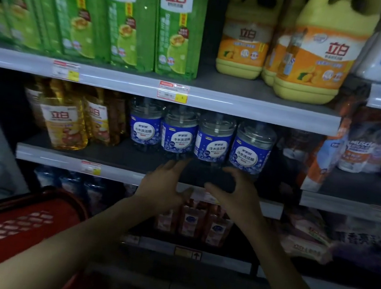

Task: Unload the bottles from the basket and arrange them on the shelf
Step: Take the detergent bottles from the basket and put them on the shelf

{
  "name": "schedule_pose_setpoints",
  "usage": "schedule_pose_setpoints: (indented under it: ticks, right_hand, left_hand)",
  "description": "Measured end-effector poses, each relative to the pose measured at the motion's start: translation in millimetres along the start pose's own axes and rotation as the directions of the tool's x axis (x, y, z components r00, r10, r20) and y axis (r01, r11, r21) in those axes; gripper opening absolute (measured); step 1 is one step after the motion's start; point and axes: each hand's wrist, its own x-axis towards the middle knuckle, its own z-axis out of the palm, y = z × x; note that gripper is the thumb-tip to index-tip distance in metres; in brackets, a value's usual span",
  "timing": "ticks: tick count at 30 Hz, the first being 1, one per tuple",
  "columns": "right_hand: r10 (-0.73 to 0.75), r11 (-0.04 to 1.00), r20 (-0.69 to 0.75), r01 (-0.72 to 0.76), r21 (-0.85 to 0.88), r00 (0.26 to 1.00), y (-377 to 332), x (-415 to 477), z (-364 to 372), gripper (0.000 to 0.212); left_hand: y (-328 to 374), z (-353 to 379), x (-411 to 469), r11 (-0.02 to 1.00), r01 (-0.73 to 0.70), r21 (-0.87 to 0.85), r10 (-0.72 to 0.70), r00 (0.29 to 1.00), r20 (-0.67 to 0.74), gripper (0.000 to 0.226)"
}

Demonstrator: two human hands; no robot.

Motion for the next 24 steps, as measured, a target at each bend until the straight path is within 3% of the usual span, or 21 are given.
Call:
schedule_pose_setpoints:
  ticks: [9, 14, 21, 24]
  right_hand:
    - [-0.215, 0.937, 0.238, 0.269, -0.225, 0.947, -64.5, -13.3, 51.2, 0.086]
    - [-0.26, 0.898, 0.377, 0.366, -0.244, 0.889, -95.0, -19.6, 95.4, 0.093]
    - [-0.288, 0.773, 0.602, 0.552, -0.313, 0.745, -132.5, -43.6, 172.7, 0.104]
    - [-0.3, 0.764, 0.68, 0.595, -0.249, 0.669, -141.5, -56.3, 206.7, 0.104]
  left_hand:
    - [-77.7, -77.0, -81.5, 0.974, 0.064, 0.217, -0.055, 0.997, -0.047, 0.087]
    - [-118.2, -99.9, -128.8, 0.949, 0.136, 0.286, -0.115, 0.989, -0.09, 0.09]
    - [-182.5, -113.6, -207.2, 0.908, 0.236, 0.347, -0.208, 0.971, -0.118, 0.091]
    - [-215.6, -109.0, -245.4, 0.875, 0.298, 0.383, -0.278, 0.955, -0.107, 0.091]
